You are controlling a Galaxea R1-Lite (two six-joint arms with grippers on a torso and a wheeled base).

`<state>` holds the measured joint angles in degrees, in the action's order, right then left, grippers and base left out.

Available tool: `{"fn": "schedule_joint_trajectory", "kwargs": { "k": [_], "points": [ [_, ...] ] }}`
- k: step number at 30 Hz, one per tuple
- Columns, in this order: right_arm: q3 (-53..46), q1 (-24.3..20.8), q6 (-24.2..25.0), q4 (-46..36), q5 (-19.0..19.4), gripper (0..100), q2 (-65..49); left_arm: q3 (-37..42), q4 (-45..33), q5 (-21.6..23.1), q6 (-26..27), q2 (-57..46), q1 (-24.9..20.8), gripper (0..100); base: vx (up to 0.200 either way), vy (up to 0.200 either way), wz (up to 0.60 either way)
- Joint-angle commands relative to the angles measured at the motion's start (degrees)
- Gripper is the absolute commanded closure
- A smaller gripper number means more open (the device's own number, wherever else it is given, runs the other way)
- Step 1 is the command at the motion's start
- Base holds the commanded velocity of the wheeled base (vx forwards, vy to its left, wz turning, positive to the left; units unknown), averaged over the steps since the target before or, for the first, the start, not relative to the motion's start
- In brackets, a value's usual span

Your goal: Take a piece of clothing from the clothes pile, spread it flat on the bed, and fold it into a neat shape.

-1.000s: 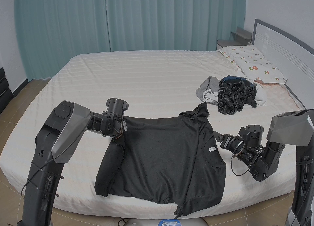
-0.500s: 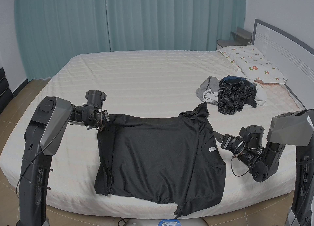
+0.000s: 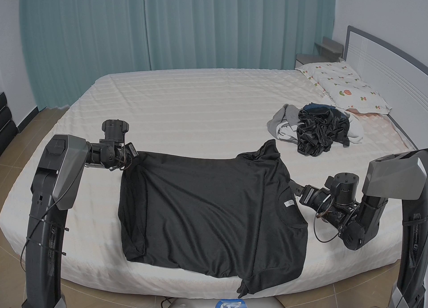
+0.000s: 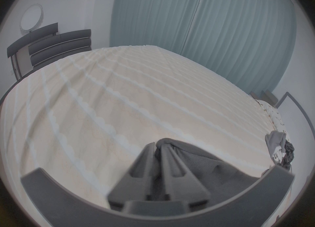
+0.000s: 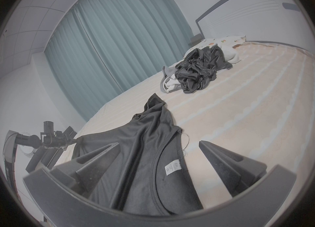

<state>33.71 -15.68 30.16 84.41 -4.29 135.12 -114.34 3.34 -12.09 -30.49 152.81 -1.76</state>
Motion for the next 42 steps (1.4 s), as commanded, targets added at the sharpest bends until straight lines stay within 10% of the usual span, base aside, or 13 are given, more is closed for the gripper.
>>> {"fn": "schedule_joint_trajectory", "kwargs": {
  "k": [1, 16, 30, 41, 42],
  "points": [
    [-1.1, 0.1, 0.0, 0.0, 0.8, 0, 1.1, -0.3, 1.2, 0.4, -0.1, 1.7, 0.2, 0, 0.0, 0.0, 0.0],
    [7.8, 3.7, -0.1, -3.9, 3.8, 0, 6.7, 5.7, 1.3, 3.7, -7.7, -3.7, 0.9, 0, 0.0, 0.0, 0.0],
    [32.2, 6.5, 5.4, -24.9, 7.7, 0, 12.2, 47.8, 11.7, 20.1, -12.9, -24.1, 0.7, 0, 0.0, 0.0, 0.0],
    [45.9, 5.8, 5.4, -35.5, 8.9, 0, 18.3, 65.1, 21.5, 20.2, -20.8, -28.0, 0.4, 0, 0.0, 0.0, 0.0],
    [46.0, 5.9, 5.4, -35.5, 8.9, 100, 18.4, 65.3, 21.6, 20.4, -20.8, -28.0, 0.4, 0, 0.0, 0.0, 0.0]
  ]
}}
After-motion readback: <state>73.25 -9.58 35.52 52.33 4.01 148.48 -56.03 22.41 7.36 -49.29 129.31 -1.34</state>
